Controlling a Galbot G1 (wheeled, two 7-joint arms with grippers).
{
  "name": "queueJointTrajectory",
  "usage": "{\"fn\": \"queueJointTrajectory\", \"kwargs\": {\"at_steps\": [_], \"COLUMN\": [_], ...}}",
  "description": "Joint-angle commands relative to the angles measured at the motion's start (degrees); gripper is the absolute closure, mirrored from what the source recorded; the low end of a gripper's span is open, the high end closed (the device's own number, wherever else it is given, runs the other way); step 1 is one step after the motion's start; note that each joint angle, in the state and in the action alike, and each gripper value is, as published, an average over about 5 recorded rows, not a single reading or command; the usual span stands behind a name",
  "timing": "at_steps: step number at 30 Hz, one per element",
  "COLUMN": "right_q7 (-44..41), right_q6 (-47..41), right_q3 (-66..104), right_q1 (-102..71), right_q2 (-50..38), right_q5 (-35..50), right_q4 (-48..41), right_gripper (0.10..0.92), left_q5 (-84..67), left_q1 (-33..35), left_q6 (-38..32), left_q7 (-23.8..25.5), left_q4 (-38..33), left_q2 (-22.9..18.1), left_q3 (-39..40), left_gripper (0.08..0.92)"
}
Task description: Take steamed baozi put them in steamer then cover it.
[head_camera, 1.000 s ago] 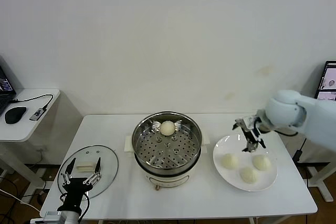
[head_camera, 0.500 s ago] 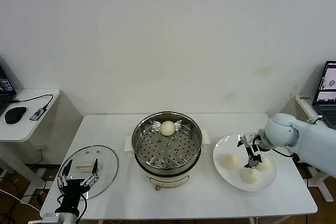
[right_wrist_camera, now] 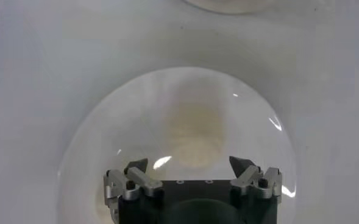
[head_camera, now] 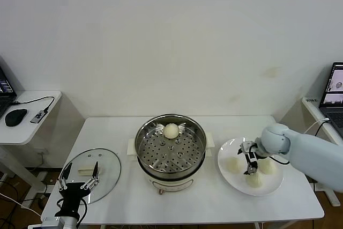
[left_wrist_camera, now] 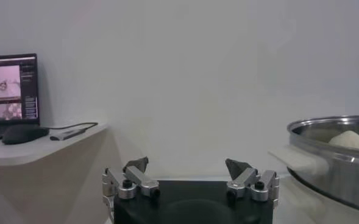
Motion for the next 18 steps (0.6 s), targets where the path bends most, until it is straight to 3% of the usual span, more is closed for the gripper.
{"fn": "queueJointTrajectory", "kwargs": {"at_steps": [1,10,18], "right_q7": [0.1,-0.7,-2.3], "right_q6": [0.3,-0.6,-1.1], "right_q3": [2.1,2.5,-0.4], "right_q1": [-2.7,-2.9,3.0], "right_q2": [3.6,4.2,1.1], "right_q5": [-1.2,-1.9,0.7], "right_q4": [-3.5,-3.1,-0.2], "right_gripper": [0.227,0.382,0.444], "left_q5": [0.0,0.0,0.0], "left_q1": [0.0,0.2,0.4], "left_q6": [0.0,0.4,0.8], "left_q7": [-0.1,0.0,0.3], "left_q4": [0.1,-0.5,-0.6], "left_q2": [0.1,0.1,0.0], "left_q3": [-0.4,-0.7,-0.5], "left_gripper": [0.177,0.177,0.177]}}
